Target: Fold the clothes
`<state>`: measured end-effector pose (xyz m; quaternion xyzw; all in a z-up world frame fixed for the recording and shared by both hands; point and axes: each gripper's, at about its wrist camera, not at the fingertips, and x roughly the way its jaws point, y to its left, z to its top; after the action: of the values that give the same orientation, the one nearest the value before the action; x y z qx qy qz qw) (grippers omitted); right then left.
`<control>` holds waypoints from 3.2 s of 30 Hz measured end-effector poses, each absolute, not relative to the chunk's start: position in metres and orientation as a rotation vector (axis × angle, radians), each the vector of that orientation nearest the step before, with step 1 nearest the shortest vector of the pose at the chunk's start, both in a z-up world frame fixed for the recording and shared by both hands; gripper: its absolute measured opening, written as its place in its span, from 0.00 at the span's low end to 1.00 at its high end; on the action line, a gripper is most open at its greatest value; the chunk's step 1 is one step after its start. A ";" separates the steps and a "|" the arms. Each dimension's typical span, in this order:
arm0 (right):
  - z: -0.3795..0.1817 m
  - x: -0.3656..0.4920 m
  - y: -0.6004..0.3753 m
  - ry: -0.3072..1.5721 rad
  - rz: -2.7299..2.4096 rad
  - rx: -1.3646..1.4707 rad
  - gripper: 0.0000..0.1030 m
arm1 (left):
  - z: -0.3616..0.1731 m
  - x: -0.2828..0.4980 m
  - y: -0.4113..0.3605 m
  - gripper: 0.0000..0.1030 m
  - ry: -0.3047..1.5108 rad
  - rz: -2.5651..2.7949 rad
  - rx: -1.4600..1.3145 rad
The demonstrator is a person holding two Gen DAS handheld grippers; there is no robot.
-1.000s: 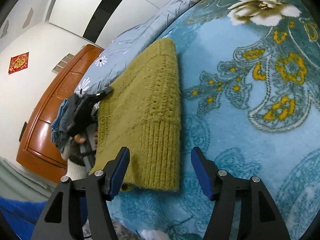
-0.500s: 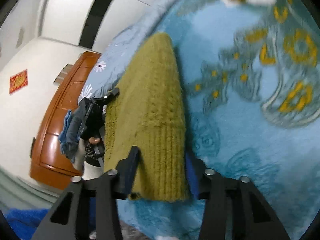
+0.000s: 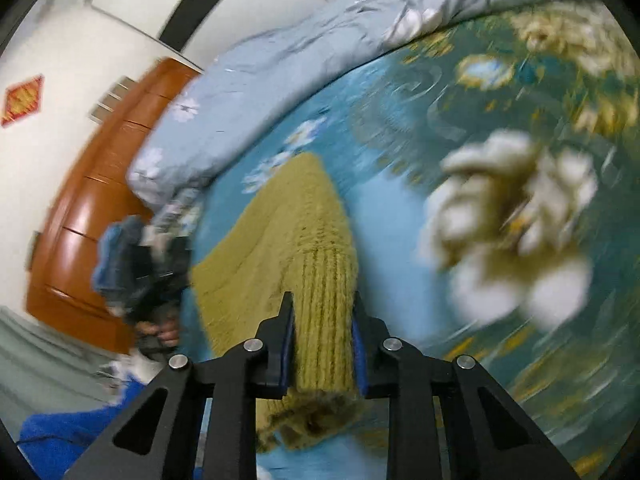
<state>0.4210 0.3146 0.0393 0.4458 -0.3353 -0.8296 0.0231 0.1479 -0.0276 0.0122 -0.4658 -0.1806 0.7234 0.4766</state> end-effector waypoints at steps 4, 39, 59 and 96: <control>0.008 0.420 0.346 -1.145 -2.507 1.435 0.25 | 0.017 0.139 -0.001 0.82 -0.431 1.719 -1.150; -0.061 0.524 0.280 -2.120 -2.581 0.674 0.42 | -0.027 0.136 0.101 0.60 -0.266 1.498 -1.381; 0.010 0.552 0.256 -1.791 -2.558 0.649 0.32 | 0.070 0.254 0.039 0.32 -0.250 1.716 -1.154; 0.161 0.098 -0.114 -0.863 -2.139 1.068 0.33 | 0.175 0.094 -0.498 0.33 -0.829 2.410 -0.772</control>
<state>0.0977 -0.1141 0.1611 0.4013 -0.3245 -0.8040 0.2954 0.0936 -0.4981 0.1747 -0.2817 -0.3023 0.8792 0.2370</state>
